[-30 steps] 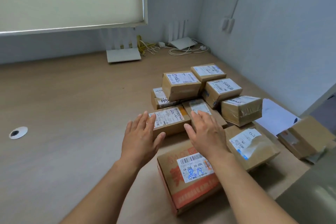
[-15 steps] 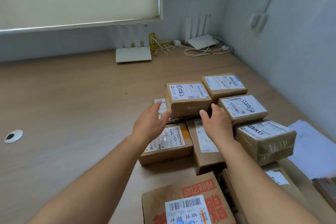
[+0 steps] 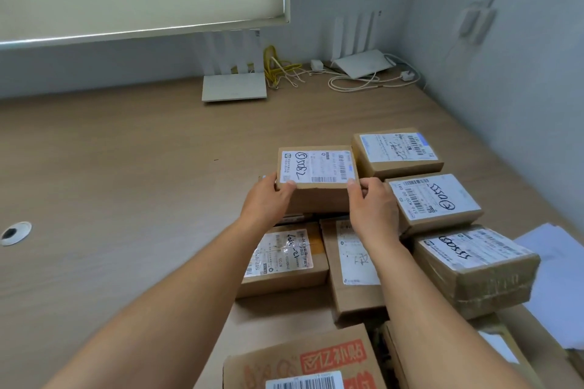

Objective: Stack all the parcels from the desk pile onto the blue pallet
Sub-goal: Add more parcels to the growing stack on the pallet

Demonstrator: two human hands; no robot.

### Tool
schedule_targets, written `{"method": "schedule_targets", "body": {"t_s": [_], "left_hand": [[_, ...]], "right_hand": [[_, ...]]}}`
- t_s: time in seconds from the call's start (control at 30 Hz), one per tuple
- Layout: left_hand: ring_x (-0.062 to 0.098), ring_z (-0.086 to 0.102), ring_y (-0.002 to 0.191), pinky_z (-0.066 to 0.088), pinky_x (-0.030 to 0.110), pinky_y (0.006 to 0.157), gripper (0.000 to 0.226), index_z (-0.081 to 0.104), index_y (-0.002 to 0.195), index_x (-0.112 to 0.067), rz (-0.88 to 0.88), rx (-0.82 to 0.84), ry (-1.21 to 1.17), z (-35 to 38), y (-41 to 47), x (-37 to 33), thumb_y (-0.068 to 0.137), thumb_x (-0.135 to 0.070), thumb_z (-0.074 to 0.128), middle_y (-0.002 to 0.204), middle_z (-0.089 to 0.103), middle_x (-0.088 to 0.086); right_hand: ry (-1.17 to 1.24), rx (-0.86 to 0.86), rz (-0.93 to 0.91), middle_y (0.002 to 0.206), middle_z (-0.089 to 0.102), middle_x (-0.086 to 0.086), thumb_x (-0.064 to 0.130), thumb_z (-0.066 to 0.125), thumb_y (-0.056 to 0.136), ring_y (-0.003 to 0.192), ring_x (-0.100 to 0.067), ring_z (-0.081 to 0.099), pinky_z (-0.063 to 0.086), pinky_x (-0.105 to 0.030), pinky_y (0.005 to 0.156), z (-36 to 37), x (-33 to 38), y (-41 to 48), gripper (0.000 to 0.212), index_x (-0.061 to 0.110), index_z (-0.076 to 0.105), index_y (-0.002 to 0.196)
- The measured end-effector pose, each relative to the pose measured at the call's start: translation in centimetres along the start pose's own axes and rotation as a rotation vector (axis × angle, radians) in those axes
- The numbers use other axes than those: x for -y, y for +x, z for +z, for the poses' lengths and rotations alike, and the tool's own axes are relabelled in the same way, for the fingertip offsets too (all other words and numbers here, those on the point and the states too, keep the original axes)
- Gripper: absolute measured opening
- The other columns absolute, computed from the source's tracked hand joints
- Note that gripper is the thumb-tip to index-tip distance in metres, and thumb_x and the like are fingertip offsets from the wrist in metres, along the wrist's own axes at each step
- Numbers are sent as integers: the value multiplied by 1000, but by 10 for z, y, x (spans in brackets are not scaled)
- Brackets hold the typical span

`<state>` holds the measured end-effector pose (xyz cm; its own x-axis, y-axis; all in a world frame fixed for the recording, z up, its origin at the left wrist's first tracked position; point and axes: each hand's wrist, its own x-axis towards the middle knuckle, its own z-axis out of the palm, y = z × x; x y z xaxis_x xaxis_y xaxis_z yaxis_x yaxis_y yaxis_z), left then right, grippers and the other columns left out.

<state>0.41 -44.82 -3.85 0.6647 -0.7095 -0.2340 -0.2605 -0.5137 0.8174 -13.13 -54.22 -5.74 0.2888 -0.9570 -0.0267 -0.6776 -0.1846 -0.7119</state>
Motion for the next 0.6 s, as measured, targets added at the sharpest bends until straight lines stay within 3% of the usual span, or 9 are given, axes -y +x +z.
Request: {"method": "schedule_targets", "body": {"t_s": [0.1,0.2,0.27,0.33,0.43,0.6], "left_hand": [[19,54,102,43,30,76,36,49,133,-24,-33,17,-82,-4,-7,7,97,-30,45,120,58,-1],[15,51,115,42,31,88,41,43,138,-30,-35,64,-112,-5,-16,13,97,-28,46,126,56,-5],[14,51,113,41,29,88,40,44,136,-29,-38,55,-124,-5,-23,15,97,-25,47,125,56,-8],[13,53,109,41,28,87,37,45,133,-28,-42,24,-145,-7,-31,17,97,-23,47,120,58,-9],[10,54,98,43,27,83,39,44,134,-30,-17,-23,-170,-16,-50,21,96,-22,48,105,58,-12],[-4,56,94,44,22,79,50,35,127,-50,49,-81,-158,-43,-88,33,94,-16,52,102,59,-21]], "right_hand": [[100,53,22,116,54,-4,38,47,95,99,-16,50,39,-30,77,2,-5,-5,30,16,49,116],[225,207,56,135,49,-2,34,40,98,120,-22,48,40,-33,92,3,-10,-11,47,19,33,142],[185,290,23,142,45,4,37,35,97,127,-23,44,37,-42,105,2,-8,-16,53,28,23,147],[171,334,-24,143,45,3,35,36,97,128,-22,43,36,-44,107,0,-6,-20,53,27,23,147],[191,391,-106,146,41,4,28,42,97,132,-18,40,33,-36,107,-6,0,-32,58,23,17,150],[229,464,-240,149,35,5,27,49,95,137,-15,32,30,-36,111,-3,10,-58,71,25,7,152]]}}
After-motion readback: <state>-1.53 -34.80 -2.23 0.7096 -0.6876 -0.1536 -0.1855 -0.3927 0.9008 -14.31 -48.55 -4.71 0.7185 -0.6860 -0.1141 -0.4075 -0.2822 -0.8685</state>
